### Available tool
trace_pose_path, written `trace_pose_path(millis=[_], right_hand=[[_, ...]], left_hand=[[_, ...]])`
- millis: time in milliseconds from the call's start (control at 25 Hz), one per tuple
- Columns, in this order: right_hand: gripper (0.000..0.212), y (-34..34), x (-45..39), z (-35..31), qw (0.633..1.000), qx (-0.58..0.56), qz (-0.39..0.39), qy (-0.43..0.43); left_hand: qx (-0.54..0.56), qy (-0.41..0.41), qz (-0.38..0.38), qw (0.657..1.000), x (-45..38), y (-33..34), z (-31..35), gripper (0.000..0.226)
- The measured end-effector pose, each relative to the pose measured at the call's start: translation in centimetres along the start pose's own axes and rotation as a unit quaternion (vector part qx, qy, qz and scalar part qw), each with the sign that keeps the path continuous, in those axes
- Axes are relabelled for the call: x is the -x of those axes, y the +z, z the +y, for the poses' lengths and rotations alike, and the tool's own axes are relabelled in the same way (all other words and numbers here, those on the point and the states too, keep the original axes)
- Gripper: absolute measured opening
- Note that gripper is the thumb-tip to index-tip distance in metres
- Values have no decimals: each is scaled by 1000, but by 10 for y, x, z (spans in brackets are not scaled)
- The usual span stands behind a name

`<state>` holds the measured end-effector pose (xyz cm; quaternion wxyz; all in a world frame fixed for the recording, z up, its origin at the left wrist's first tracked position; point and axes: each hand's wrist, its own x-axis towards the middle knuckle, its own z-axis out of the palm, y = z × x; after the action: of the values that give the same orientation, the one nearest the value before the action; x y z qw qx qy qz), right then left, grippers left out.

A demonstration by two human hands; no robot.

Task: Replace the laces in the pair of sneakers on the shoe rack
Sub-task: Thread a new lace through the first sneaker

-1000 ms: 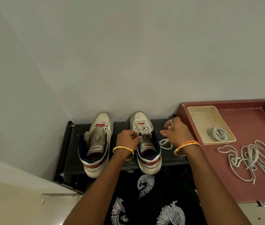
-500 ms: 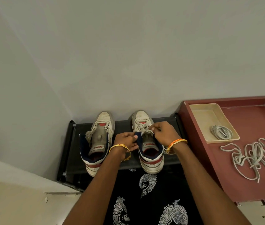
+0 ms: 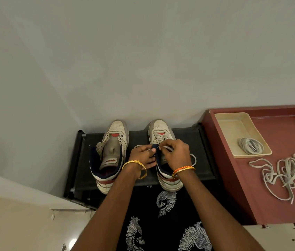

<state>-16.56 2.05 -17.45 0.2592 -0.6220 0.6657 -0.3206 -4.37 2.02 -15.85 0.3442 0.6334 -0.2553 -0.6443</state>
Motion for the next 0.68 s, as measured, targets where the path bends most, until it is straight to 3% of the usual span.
trace_pose_path(millis=[160, 400, 520, 600, 680], right_hand=[[18, 5, -3, 0, 1000, 20, 16, 2], [54, 1, -5, -8, 998, 49, -25, -13], [38, 1, 27, -7, 988, 99, 59, -103], [18, 3, 48, -5, 989, 89, 15, -118], [17, 4, 56, -1, 989, 103, -66, -78]], left_hand=[[-32, 14, -22, 999, -3, -2, 0, 20], [-110, 76, 18, 991, -14, -2, 2, 5], [-163, 132, 57, 976, -17, -3, 8, 5], [-212, 193, 79, 955, -14, -4, 12, 5], [-226, 238, 101, 939, -10, -3, 17, 8]])
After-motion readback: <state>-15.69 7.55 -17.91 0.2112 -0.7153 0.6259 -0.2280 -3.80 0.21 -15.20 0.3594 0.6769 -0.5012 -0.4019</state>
